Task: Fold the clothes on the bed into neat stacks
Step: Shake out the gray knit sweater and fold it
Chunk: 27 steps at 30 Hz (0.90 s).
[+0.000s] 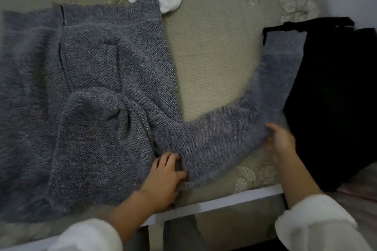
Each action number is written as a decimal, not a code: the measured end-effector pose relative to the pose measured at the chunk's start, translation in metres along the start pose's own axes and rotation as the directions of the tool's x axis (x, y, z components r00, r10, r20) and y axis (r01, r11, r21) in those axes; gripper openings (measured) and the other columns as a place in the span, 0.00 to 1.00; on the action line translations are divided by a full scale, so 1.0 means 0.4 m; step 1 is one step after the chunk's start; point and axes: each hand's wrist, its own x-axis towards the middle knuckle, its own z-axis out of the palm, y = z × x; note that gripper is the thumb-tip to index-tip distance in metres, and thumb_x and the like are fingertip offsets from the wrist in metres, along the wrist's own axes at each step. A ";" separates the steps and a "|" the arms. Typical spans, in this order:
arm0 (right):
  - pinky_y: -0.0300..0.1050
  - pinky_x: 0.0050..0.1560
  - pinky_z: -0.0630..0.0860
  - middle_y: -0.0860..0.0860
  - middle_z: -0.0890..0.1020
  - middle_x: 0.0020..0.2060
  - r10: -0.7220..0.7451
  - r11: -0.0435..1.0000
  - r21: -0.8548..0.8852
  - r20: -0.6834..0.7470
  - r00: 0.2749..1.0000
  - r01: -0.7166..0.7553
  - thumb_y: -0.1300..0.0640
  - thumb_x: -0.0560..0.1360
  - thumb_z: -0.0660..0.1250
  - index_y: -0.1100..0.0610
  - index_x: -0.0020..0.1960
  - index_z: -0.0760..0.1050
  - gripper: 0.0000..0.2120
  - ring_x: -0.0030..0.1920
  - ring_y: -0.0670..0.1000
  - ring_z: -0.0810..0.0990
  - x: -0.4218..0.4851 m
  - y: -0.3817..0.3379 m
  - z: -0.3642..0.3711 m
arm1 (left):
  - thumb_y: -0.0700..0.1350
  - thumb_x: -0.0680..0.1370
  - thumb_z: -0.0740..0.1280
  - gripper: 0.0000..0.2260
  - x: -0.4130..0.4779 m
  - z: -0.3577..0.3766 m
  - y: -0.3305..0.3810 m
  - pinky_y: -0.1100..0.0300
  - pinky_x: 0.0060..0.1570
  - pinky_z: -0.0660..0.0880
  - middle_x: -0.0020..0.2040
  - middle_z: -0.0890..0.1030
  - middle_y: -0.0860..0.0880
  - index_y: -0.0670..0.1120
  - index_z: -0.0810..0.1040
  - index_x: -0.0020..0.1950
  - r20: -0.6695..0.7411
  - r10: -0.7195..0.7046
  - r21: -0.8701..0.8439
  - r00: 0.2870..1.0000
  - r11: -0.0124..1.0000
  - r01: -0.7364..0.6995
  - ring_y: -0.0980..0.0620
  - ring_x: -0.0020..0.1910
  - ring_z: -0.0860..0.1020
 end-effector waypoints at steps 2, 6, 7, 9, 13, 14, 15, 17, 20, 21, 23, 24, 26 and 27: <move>0.42 0.45 0.73 0.52 0.79 0.43 0.161 0.980 0.096 0.150 0.976 -0.176 0.55 0.77 0.64 0.57 0.61 0.73 0.14 0.42 0.49 0.76 0.016 0.017 0.000 | 0.47 0.76 0.65 0.14 0.013 0.027 0.021 0.43 0.74 0.44 0.75 0.49 0.49 0.55 0.73 0.62 -0.023 0.003 -0.109 1.000 0.994 -0.006 0.44 0.76 0.41; 0.44 0.40 0.70 0.55 0.79 0.43 0.066 0.997 0.023 0.175 0.982 -0.071 0.59 0.75 0.66 0.58 0.51 0.76 0.06 0.37 0.51 0.75 0.019 -0.033 0.031 | 0.45 0.74 0.67 0.09 0.037 0.027 0.029 0.46 0.74 0.50 0.75 0.53 0.50 0.55 0.70 0.50 -0.060 -0.026 -0.395 0.998 0.919 0.000 0.47 0.76 0.43; 0.43 0.37 0.69 0.54 0.77 0.40 0.051 0.998 0.030 0.161 0.986 -0.056 0.60 0.75 0.66 0.58 0.46 0.75 0.02 0.35 0.50 0.74 0.011 -0.059 0.043 | 0.44 0.73 0.67 0.10 0.038 0.019 0.026 0.47 0.73 0.51 0.75 0.55 0.50 0.55 0.68 0.48 -0.053 -0.038 -0.454 0.998 0.891 0.009 0.49 0.76 0.45; 0.43 0.38 0.72 0.53 0.76 0.38 0.037 0.985 0.158 0.184 0.982 -0.067 0.61 0.75 0.62 0.56 0.44 0.74 0.03 0.34 0.49 0.75 -0.012 -0.117 0.069 | 0.40 0.72 0.66 0.13 0.030 0.006 0.019 0.49 0.72 0.56 0.73 0.61 0.49 0.56 0.66 0.47 -0.060 -0.075 -0.586 0.995 0.810 0.025 0.51 0.73 0.54; 0.42 0.37 0.76 0.55 0.79 0.41 -0.159 0.900 0.424 0.115 0.981 0.096 0.64 0.74 0.61 0.60 0.47 0.75 0.05 0.37 0.52 0.79 -0.122 -0.250 0.172 | 0.32 0.72 0.64 0.28 -0.003 -0.006 0.034 0.53 0.50 0.71 0.72 0.61 0.50 0.60 0.62 0.62 -0.178 -0.295 -0.773 0.939 0.632 0.052 0.51 0.58 0.70; 0.41 0.35 0.75 0.55 0.78 0.38 -0.227 0.888 0.423 0.063 0.972 0.180 0.65 0.74 0.62 0.60 0.42 0.75 0.05 0.36 0.51 0.78 -0.158 -0.277 0.214 | 0.31 0.72 0.64 0.35 -0.009 -0.008 0.035 0.55 0.48 0.72 0.74 0.57 0.53 0.58 0.57 0.70 -0.185 -0.346 -0.780 0.920 0.621 0.077 0.49 0.61 0.71; 0.41 0.35 0.74 0.54 0.77 0.35 -0.317 0.872 0.399 0.016 0.948 0.285 0.67 0.74 0.62 0.60 0.39 0.74 0.07 0.35 0.49 0.77 -0.195 -0.298 0.265 | 0.31 0.72 0.64 0.39 -0.013 -0.011 0.036 0.56 0.47 0.73 0.75 0.57 0.54 0.57 0.52 0.75 -0.184 -0.375 -0.796 0.908 0.599 0.086 0.47 0.63 0.72; 0.37 0.38 0.72 0.51 0.75 0.33 -0.546 0.801 0.300 0.013 0.838 0.517 0.69 0.74 0.60 0.60 0.38 0.74 0.09 0.32 0.43 0.74 -0.264 -0.326 0.388 | 0.31 0.72 0.64 0.41 -0.017 -0.025 0.032 0.59 0.48 0.74 0.70 0.66 0.54 0.57 0.50 0.78 -0.165 -0.377 -0.861 0.911 0.506 0.053 0.47 0.61 0.75; 0.38 0.50 0.72 0.55 0.80 0.49 -0.715 0.661 0.071 0.363 0.598 0.747 0.65 0.77 0.61 0.60 0.63 0.74 0.16 0.44 0.45 0.74 -0.363 -0.306 0.576 | 0.34 0.75 0.63 0.29 -0.028 -0.036 0.008 0.68 0.49 0.72 0.59 0.75 0.58 0.52 0.64 0.74 -0.136 -0.343 -0.930 0.929 0.368 0.000 0.53 0.58 0.75; 0.39 0.52 0.72 0.56 0.79 0.56 -0.643 0.617 0.016 0.587 0.492 0.787 0.61 0.78 0.62 0.55 0.70 0.69 0.21 0.49 0.46 0.75 -0.387 -0.288 0.621 | 0.34 0.76 0.62 0.23 -0.033 -0.038 -0.002 0.71 0.48 0.71 0.55 0.76 0.58 0.51 0.69 0.69 -0.118 -0.340 -0.943 0.933 0.333 0.002 0.54 0.56 0.75; 0.37 0.52 0.74 0.52 0.76 0.62 -0.296 0.512 -0.120 0.905 0.306 0.850 0.52 0.79 0.63 0.50 0.74 0.64 0.24 0.54 0.48 0.77 -0.407 -0.232 0.675 | 0.35 0.77 0.62 0.16 -0.045 -0.030 -0.016 0.75 0.45 0.68 0.48 0.73 0.60 0.53 0.69 0.59 -0.073 -0.341 -0.955 0.937 0.293 0.032 0.59 0.49 0.73; 0.39 0.53 0.76 0.50 0.76 0.63 -0.147 0.411 -0.194 0.950 0.274 0.891 0.48 0.78 0.64 0.49 0.73 0.66 0.24 0.56 0.49 0.79 -0.401 -0.199 0.683 | 0.36 0.76 0.62 0.16 -0.049 -0.022 -0.021 0.74 0.46 0.67 0.46 0.70 0.61 0.55 0.66 0.57 -0.063 -0.357 -0.955 0.932 0.292 0.047 0.60 0.47 0.71; 0.45 0.59 0.75 0.49 0.79 0.60 -0.061 0.273 -0.292 0.946 0.319 0.917 0.47 0.77 0.66 0.52 0.69 0.72 0.22 0.56 0.50 0.79 -0.352 -0.136 0.669 | 0.36 0.76 0.64 0.17 -0.052 -0.001 -0.025 0.77 0.43 0.66 0.44 0.70 0.63 0.56 0.66 0.55 -0.067 -0.389 -0.961 0.919 0.273 0.045 0.64 0.43 0.69; 0.44 0.59 0.74 0.50 0.80 0.57 -0.112 0.276 -0.331 0.921 0.372 0.902 0.50 0.77 0.66 0.54 0.66 0.75 0.19 0.55 0.48 0.79 -0.318 -0.109 0.648 | 0.36 0.75 0.65 0.16 -0.055 0.006 -0.022 0.80 0.38 0.65 0.44 0.71 0.64 0.57 0.69 0.51 -0.064 -0.384 -0.970 0.921 0.239 0.032 0.68 0.40 0.70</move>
